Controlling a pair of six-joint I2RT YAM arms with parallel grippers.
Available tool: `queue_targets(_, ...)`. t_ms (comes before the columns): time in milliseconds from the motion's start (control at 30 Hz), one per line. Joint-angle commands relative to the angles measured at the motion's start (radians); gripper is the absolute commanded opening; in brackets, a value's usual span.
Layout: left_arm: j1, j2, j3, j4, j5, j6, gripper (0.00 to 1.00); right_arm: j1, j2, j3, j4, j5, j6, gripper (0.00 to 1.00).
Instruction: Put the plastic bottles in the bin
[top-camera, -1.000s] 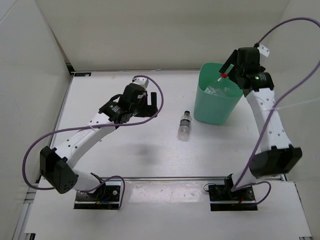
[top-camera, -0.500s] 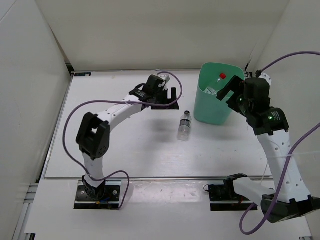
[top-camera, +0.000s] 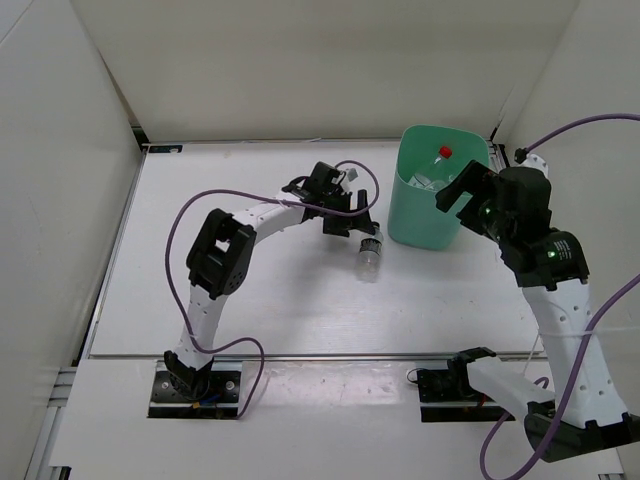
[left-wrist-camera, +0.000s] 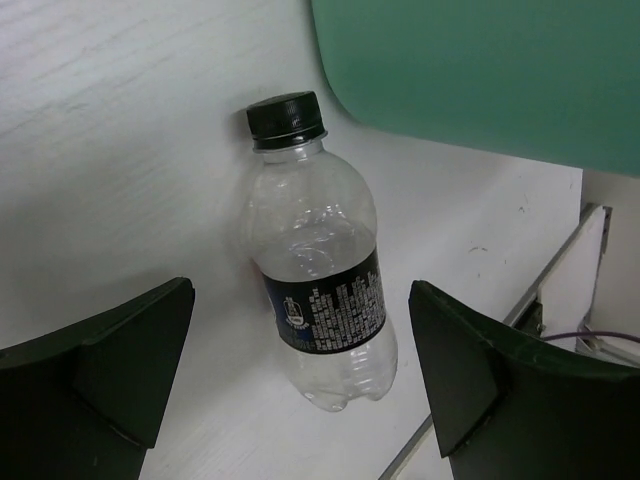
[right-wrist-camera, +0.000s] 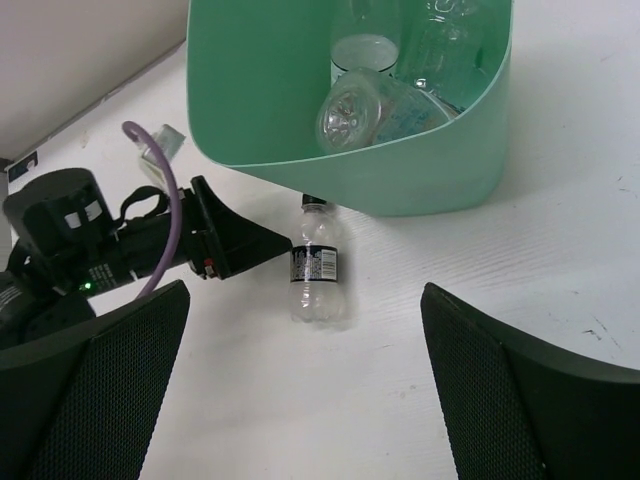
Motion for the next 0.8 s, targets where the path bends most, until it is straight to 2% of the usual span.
queue_targets(0,-0.011,0.026,0.022,0.061,0.108,-0.027,1.0,0.002,-0.028,0.038,-0.003,-0.018,-0.033,1.0)
queue_targets(100,-0.02,0.061,0.031,0.104,0.166,-0.065,1.0,0.002,-0.028,0.038,-0.023,-0.027,-0.042,1.0)
queue_targets(267,-0.038,0.094,-0.015,0.124,0.184,-0.098,1.0,-0.007,-0.028,0.038,-0.034,-0.018,-0.071,1.0)
queue_targets(333,-0.038,0.094,-0.04,0.124,0.184,-0.111,0.96,-0.007,-0.028,0.038,-0.034,-0.018,-0.08,1.0)
queue_targets(433,-0.038,0.065,-0.052,0.135,0.172,-0.112,0.74,-0.029,-0.028,0.038,-0.034,-0.018,-0.09,1.0)
queue_targets(467,-0.038,0.048,-0.066,0.135,0.161,-0.121,0.65,-0.029,-0.028,0.038,-0.034,-0.018,-0.09,1.0)
queue_targets(500,-0.025,-0.001,-0.085,0.135,0.137,-0.121,0.5,-0.039,-0.028,0.038,-0.034,-0.018,-0.09,1.0)
queue_targets(767,0.069,-0.302,-0.172,0.106,0.022,-0.131,0.53,-0.058,-0.019,-0.006,-0.025,-0.007,-0.068,1.0)
